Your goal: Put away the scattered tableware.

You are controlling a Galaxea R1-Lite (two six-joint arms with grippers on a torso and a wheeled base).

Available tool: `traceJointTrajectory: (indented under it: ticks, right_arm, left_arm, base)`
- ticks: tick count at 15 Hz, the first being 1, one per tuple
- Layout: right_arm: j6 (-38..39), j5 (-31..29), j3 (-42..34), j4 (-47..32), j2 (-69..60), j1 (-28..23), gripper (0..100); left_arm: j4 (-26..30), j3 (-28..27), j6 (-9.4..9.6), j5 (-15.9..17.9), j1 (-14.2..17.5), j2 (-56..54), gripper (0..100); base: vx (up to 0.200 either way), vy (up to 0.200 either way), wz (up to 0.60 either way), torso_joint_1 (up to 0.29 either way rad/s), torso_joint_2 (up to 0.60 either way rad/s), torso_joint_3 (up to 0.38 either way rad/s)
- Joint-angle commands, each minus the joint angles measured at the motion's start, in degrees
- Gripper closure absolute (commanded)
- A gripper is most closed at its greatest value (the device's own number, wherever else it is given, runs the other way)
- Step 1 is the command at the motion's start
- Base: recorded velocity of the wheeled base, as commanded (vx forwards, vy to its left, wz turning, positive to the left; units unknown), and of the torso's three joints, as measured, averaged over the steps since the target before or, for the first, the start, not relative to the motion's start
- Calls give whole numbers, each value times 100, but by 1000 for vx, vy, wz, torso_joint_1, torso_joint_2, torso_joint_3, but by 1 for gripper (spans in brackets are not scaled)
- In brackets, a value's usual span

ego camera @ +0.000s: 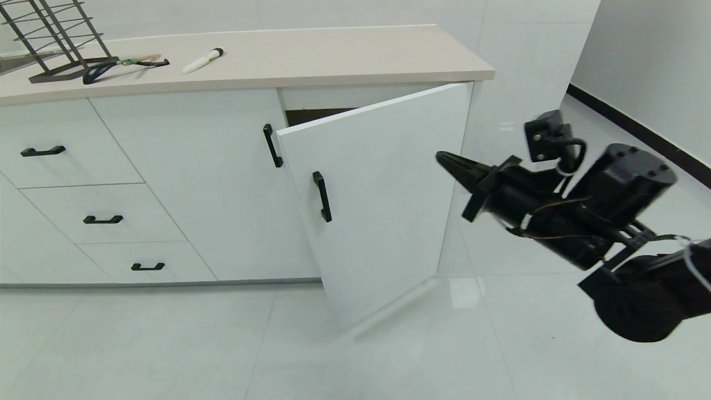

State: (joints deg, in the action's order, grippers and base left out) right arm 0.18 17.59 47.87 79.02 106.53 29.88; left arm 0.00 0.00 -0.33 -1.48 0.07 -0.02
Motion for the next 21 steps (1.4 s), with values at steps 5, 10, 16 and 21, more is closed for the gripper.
traceJointTrajectory:
  ticks: [5, 10, 16, 21]
  right_arm:
    - [-45, 95, -3372, -53, -4413, -2074, 100]
    - [-45, 429, -4787, -1372, -7419, -3260, 100]
    - [-256, 447, -4787, -5942, -10469, -3076, 100]
    - [-212, -863, -4787, -7629, -10645, -3023, 100]
  left_arm:
    - [9, 0, -11, -2, 1, 2, 0]
    - [9, 0, -11, -2, 1, 2, 0]
    - [9, 0, -2, -11, 1, 2, 0]
    - [0, 0, -55, -11, 1, 2, 0]
  base:
    - [0, 40, 0, 2, 1, 0]
    - [0, 0, 0, 0, 0, 0]
    - [0, 0, 0, 0, 0, 0]
    - [0, 0, 0, 0, 0, 0]
